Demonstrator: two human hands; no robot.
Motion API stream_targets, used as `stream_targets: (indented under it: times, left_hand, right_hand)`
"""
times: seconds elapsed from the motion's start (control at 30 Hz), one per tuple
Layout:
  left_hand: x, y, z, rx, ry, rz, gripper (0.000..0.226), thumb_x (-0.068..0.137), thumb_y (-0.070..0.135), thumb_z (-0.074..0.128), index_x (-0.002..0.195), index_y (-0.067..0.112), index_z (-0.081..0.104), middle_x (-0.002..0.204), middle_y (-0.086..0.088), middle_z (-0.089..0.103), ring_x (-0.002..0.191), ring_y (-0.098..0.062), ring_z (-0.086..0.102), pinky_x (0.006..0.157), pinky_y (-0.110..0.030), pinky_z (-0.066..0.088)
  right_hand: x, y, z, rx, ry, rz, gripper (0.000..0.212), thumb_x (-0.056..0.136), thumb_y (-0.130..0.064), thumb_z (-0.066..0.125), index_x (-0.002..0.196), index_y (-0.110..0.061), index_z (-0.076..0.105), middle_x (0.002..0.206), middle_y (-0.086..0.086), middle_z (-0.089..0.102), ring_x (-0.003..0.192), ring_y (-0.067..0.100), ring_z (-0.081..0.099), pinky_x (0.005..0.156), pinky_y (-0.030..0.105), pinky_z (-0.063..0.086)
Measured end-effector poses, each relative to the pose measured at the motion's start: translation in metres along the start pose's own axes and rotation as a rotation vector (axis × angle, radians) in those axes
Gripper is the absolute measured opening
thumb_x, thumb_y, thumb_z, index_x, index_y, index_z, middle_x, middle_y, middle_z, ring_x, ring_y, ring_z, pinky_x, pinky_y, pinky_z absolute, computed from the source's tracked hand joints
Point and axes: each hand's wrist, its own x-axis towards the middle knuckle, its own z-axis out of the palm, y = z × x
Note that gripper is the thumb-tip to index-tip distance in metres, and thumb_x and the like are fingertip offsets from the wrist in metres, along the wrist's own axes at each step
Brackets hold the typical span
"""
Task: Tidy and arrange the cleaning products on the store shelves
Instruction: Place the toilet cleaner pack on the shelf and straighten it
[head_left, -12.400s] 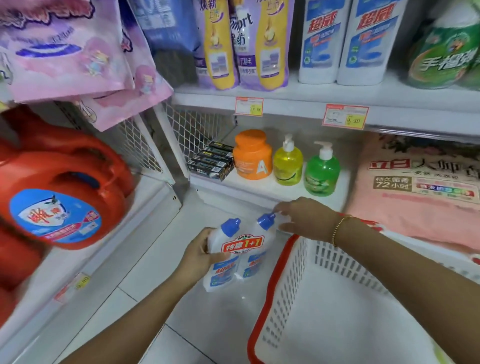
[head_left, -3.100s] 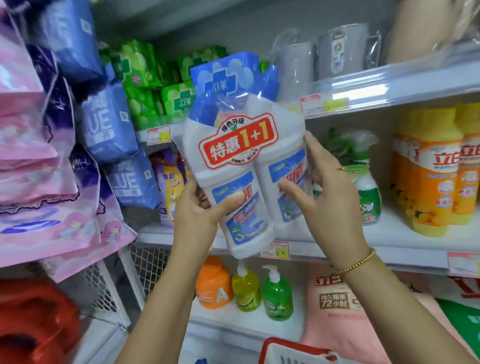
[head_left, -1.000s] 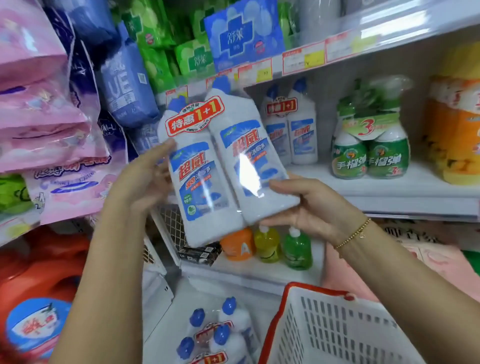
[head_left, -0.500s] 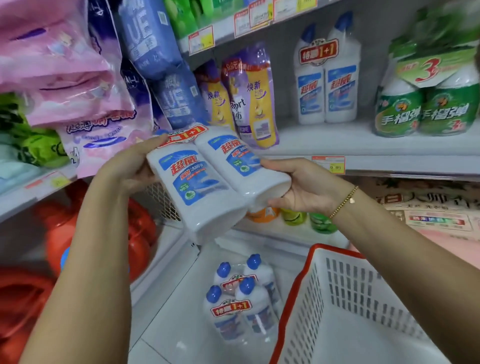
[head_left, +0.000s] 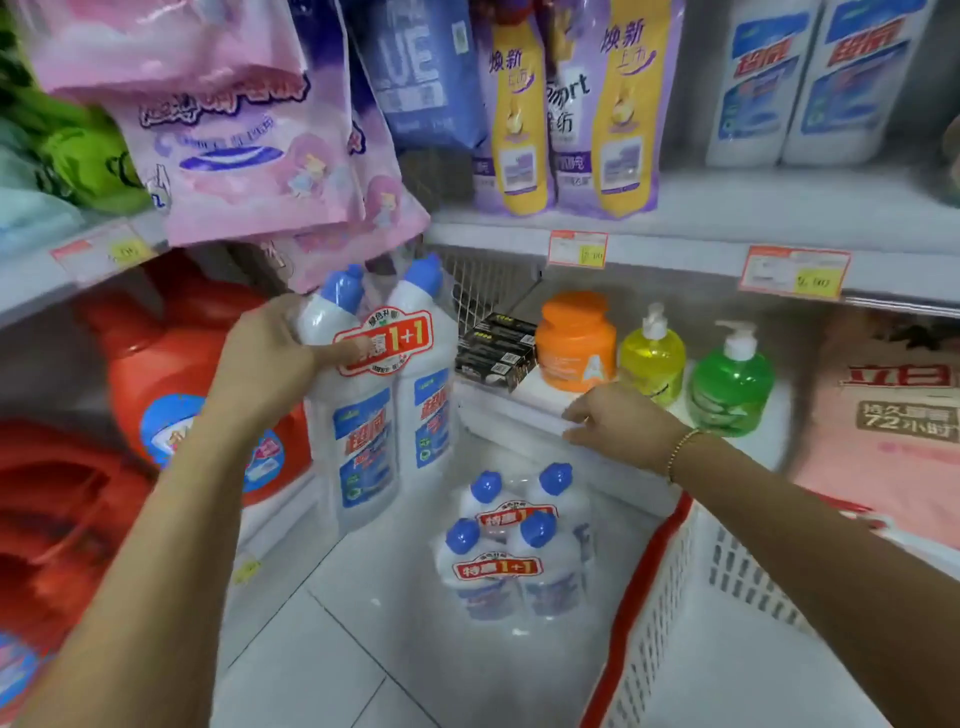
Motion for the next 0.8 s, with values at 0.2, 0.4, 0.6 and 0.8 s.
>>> stream_targets:
  times: [0.2,0.4,0.6,0.8]
  left_hand:
    - [-0.023,-0.106,0.064,0.147,-0.016,-0.147,0.046,0.065,0.025,0.088,0.094,0.008,0.057,0.082,-0.003,0.059,0.064,-0.016,0.048,0.048,-0.017,0.03]
    - [-0.039,-0.148,0.102,0.012,-0.178,-0.299,0.045,0.063,0.007,0.087,0.081,0.023,0.049,0.091,-0.004,0.063,0.08,-0.023,0.057,0.066,-0.028,0.044]
    - [-0.06,-0.151,0.121,-0.067,-0.264,-0.31,0.037,0.071,0.011,0.083,0.084,0.026,0.052,0.095,0.001,0.063,0.082,-0.017,0.057,0.063,-0.017,0.044]
    - [-0.057,-0.147,0.107,0.272,-0.386,-0.221,0.037,0.071,0.023,0.084,0.098,0.02,0.059,0.098,0.002,0.063,0.086,-0.017,0.058,0.07,-0.024,0.042]
  right_hand:
    - [-0.001,0.008,0.048,-0.086,-0.149,-0.039,0.041,0.095,-0.028,0.054,0.135,-0.02,0.052,0.135,0.003,0.056,0.121,0.018,0.051,0.094,0.018,0.03]
    - [0.007,0.02,0.049,-0.075,-0.121,-0.045,0.036,0.092,-0.025,0.06,0.129,-0.024,0.059,0.131,0.0,0.06,0.119,0.017,0.054,0.096,0.017,0.033]
    - [0.005,0.015,0.046,-0.163,-0.115,-0.083,0.039,0.096,-0.024,0.052,0.135,-0.025,0.052,0.138,-0.001,0.054,0.123,0.018,0.051,0.1,0.021,0.033]
    - [-0.004,0.014,0.041,-0.126,-0.187,-0.113,0.046,0.091,-0.028,0.06,0.136,-0.023,0.051,0.13,0.001,0.059,0.117,0.016,0.055,0.093,0.019,0.034]
